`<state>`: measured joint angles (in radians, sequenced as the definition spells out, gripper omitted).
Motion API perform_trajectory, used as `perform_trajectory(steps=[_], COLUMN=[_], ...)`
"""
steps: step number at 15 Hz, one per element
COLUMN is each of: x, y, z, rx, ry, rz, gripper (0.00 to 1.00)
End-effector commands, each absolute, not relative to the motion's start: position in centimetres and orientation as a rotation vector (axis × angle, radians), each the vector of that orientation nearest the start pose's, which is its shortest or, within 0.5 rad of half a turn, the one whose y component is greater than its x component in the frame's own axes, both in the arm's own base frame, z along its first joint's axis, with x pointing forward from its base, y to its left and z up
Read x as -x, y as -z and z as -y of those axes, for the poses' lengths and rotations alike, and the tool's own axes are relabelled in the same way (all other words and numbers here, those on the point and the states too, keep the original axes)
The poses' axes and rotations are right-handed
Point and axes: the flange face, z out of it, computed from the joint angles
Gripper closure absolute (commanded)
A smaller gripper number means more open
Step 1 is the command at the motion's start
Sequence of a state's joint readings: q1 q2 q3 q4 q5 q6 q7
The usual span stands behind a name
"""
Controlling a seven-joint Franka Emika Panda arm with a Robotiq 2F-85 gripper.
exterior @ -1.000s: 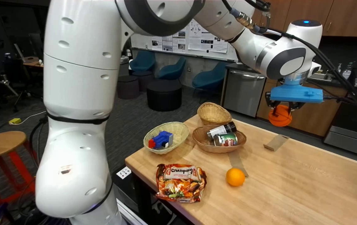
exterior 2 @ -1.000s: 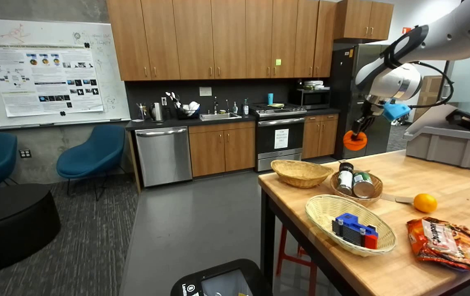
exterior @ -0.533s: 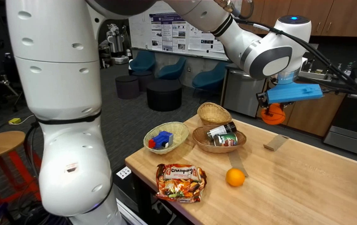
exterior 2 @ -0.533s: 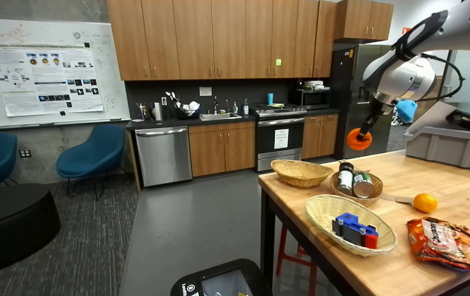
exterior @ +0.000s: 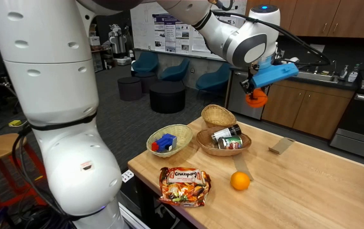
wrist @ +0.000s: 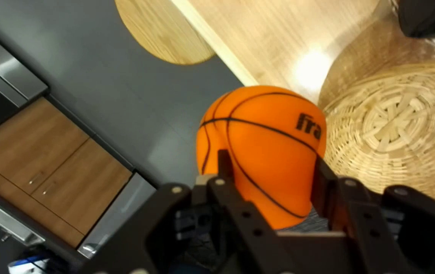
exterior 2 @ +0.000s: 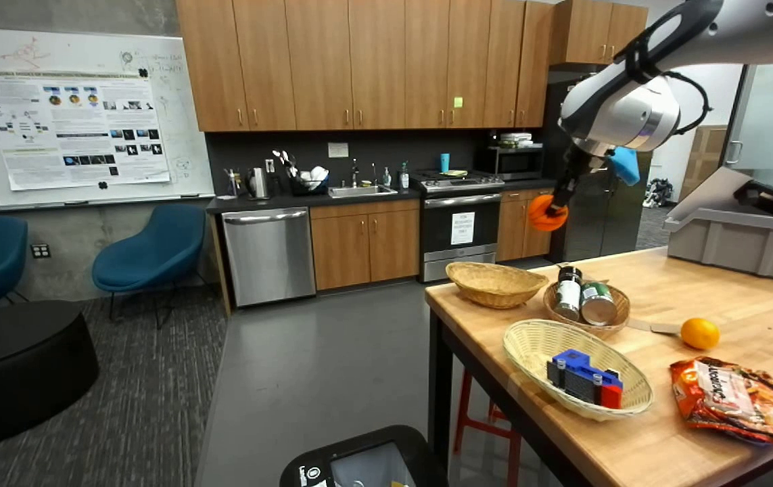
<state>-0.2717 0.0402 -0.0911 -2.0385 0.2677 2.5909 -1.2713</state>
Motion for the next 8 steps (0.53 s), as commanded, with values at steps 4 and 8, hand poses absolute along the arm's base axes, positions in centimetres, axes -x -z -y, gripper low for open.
perform_trajectory(steps=[4, 8], x=[-57.4, -55.9], y=[-49.6, -49.0], z=[15.2, 15.4], rx=[2.992, 3.018], ry=[0.841, 0.73], rz=[1.358, 1.359], gripper=[0.77, 0.77])
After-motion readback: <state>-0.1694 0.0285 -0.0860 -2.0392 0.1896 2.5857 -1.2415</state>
